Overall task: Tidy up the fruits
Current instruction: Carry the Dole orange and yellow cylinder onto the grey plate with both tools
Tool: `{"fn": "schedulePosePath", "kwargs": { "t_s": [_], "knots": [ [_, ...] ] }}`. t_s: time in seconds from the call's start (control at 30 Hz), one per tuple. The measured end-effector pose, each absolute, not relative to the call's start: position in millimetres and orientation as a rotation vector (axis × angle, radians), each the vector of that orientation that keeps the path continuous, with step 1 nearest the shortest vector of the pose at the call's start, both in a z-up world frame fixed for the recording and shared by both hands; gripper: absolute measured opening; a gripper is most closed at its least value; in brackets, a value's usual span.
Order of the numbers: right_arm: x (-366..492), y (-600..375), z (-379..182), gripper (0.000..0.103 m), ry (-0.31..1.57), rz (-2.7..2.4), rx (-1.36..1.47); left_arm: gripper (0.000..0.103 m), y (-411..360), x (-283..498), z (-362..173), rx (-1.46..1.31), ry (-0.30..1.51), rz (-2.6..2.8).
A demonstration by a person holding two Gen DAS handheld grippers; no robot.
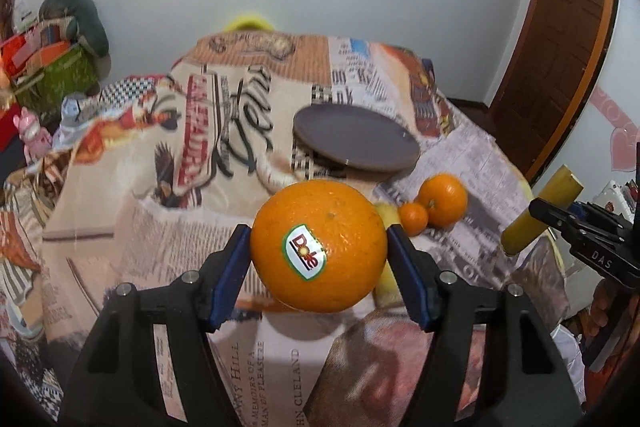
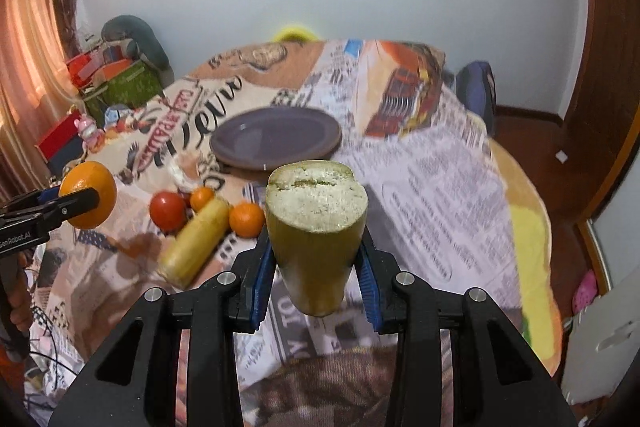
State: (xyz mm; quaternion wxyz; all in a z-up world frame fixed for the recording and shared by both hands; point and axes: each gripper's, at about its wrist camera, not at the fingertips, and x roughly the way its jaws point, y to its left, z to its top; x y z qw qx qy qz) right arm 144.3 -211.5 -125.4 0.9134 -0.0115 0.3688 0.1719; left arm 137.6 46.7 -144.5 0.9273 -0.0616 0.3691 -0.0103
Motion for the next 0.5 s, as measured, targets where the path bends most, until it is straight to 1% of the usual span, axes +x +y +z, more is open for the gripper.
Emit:
{"fn": "schedulePosePath", "kwargs": {
  "t_s": [0.3,0.5],
  "knots": [
    [157.0,-200.2,-98.0,0.034,0.674,0.377,-0.037,0.067,44.5,157.3,-113.3,-0.112,0.677,-0.03],
    [171.5,-191.0,-90.2,0.034,0.64,0.395,-0.046,0.067,45.3,181.4,-103.5,-0.109,0.647,-0.03]
  ]
}}
